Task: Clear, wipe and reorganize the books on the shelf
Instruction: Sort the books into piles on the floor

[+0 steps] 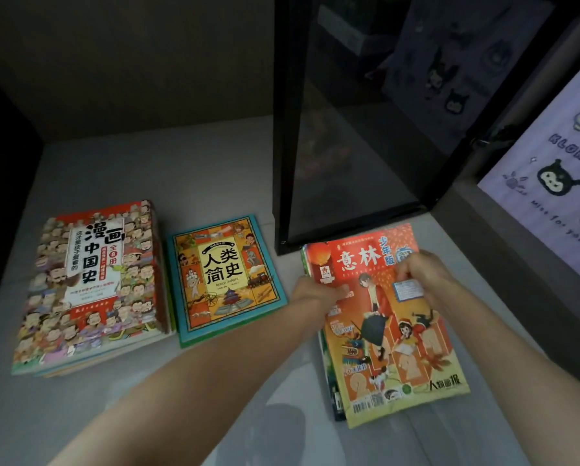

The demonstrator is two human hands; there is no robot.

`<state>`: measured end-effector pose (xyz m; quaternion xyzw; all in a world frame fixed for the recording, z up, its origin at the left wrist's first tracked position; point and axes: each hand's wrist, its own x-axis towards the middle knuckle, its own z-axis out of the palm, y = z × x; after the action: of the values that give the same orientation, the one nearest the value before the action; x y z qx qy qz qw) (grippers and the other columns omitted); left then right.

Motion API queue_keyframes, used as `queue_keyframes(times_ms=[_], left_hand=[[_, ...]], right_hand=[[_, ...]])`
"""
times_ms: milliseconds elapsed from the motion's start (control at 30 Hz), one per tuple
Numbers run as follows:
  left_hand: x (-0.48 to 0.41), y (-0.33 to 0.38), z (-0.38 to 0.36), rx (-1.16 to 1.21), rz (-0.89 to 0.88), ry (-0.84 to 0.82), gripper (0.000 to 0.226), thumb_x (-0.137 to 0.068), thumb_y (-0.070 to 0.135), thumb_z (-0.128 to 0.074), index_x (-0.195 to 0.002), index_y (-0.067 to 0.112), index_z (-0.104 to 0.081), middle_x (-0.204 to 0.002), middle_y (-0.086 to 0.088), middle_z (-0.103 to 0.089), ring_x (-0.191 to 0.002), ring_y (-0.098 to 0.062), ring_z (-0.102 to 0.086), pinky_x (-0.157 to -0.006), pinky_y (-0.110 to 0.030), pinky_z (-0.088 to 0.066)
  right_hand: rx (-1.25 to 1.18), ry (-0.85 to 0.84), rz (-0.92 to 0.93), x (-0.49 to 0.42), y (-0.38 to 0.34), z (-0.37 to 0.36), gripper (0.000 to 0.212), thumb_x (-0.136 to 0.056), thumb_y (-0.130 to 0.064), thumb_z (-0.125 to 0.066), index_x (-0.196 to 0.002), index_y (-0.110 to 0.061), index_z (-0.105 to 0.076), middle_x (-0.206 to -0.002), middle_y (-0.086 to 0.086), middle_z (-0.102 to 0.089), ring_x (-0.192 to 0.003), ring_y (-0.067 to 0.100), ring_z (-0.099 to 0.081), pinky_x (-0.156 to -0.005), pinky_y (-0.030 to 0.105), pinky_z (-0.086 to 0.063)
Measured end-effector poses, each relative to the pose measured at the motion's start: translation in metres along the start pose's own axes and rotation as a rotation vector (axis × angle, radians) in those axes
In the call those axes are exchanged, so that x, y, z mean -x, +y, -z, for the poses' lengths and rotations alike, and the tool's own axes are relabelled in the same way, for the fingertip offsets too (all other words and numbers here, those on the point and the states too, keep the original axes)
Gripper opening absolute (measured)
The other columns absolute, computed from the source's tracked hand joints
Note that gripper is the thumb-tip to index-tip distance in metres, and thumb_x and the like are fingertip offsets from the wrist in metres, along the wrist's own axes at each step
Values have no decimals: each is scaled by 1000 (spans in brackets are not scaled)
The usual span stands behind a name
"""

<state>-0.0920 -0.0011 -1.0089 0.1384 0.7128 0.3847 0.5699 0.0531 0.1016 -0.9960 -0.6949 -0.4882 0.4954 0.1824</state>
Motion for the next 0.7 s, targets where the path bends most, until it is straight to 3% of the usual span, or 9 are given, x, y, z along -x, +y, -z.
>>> queue_keyframes(times_ms=[167, 300, 400, 467, 533, 633, 700], left_hand=[[-33, -7, 6, -305, -37, 75, 20, -95, 25, -55, -107, 9, -59, -113, -9, -67, -99, -24, -66, -87, -33, -53], [-41, 1, 21, -568, -69, -5, 21, -96, 23, -51, -105, 9, -62, -111, -6, -67, -102, -21, -64, -91, -32, -53], [-41, 6, 38, -428, -60, -94, 14, -95, 23, -56, -94, 11, -61, -106, -6, -68, -99, -20, -65, -89, -30, -52], [-35, 5, 46, -284, -23, -133, 13, -94, 20, -57, -83, 13, -58, -98, -5, -69, -94, -18, -66, -90, -31, -53], [-24, 3, 56, -203, -1, -106, 13, -93, 11, -54, -81, 13, -58, -90, -3, -65, -84, -15, -62, -86, -31, -54], [0, 0, 77, -103, 64, -47, 19, -92, -5, -45, -92, 8, -59, -83, -7, -57, -70, -13, -51, -68, -27, -50], [22, -1, 97, -21, 121, -1, 16, -93, -5, -46, -97, 6, -57, -84, -11, -55, -65, -16, -49, -63, -25, -46]], right_hand=[[106, -43, -43, -25, -3, -26, 18, -67, 12, -58, -79, -1, -60, -85, 17, -62, -81, 33, -63, -71, 38, -51], [166, -28, -88, -32, -1, -31, 26, -69, 10, -60, -94, 3, -64, -97, 20, -66, -86, 34, -64, -70, 36, -53], [159, -41, -57, -35, -8, -36, 34, -70, 9, -61, -103, 1, -64, -97, 18, -67, -81, 30, -64, -62, 31, -51], [152, -19, -16, -36, -8, -42, 27, -75, 6, -64, -98, -7, -65, -96, 13, -68, -77, 26, -64, -61, 30, -50], [237, 107, 27, -33, -8, -50, 14, -81, -11, -69, -92, -18, -64, -100, 11, -69, -81, 25, -65, -70, 37, -55], [577, 307, 90, -8, -8, -55, 44, -85, -17, -63, -128, -14, -54, -124, 16, -61, -108, 35, -60, -87, 40, -51], [656, 350, 184, 23, -17, -54, 46, -85, -13, -59, -131, -8, -52, -124, 19, -60, -110, 38, -57, -83, 38, -47]])
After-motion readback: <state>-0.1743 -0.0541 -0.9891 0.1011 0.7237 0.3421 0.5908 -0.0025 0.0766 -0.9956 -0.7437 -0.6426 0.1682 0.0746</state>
